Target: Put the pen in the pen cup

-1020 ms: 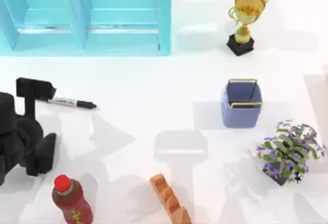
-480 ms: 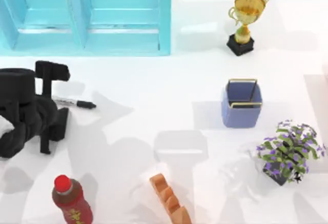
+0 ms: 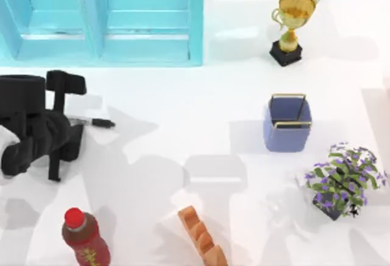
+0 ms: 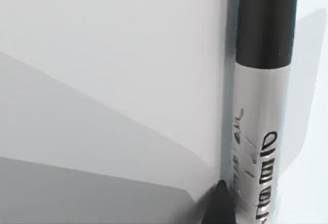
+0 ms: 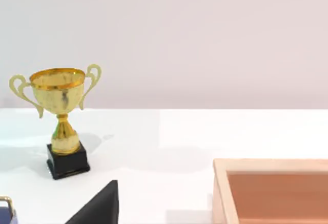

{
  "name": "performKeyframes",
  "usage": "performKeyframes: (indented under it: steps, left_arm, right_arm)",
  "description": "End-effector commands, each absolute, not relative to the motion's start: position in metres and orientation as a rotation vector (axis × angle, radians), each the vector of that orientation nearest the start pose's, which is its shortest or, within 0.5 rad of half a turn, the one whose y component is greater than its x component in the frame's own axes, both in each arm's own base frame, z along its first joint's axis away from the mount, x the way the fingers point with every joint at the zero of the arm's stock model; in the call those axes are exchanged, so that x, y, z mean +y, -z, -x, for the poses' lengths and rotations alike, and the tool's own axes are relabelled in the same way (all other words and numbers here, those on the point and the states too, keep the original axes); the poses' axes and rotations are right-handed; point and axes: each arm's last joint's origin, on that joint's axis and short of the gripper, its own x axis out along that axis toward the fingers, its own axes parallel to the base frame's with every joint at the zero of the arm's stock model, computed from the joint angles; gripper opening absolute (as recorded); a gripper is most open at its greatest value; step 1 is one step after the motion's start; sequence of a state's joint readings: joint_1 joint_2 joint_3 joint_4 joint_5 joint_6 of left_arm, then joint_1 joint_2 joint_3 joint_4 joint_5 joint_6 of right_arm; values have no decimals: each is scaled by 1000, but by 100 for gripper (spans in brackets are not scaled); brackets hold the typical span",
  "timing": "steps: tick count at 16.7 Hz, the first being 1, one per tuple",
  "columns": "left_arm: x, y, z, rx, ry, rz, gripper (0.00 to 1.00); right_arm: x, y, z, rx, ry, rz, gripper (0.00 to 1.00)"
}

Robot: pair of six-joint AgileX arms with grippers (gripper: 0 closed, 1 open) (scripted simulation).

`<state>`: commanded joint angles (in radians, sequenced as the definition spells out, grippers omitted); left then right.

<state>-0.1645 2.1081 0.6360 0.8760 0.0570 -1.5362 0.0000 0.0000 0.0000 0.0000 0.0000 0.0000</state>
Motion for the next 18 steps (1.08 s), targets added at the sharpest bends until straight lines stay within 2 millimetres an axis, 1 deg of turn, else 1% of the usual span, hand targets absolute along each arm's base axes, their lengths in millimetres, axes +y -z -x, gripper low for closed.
performKeyframes:
  steps: [12, 13, 18]
  left_arm:
    - [-53, -33, -321, 621, -301, 1460, 2]
    - [-53, -33, -321, 621, -301, 1460, 0]
    - [-53, -33, -321, 621, -301, 1460, 0]
  right_arm:
    - [-1, -160, -106, 0, 0, 0, 100]
    - [-1, -160, -106, 0, 0, 0, 100]
    - [-1, -160, -106, 0, 0, 0, 100]
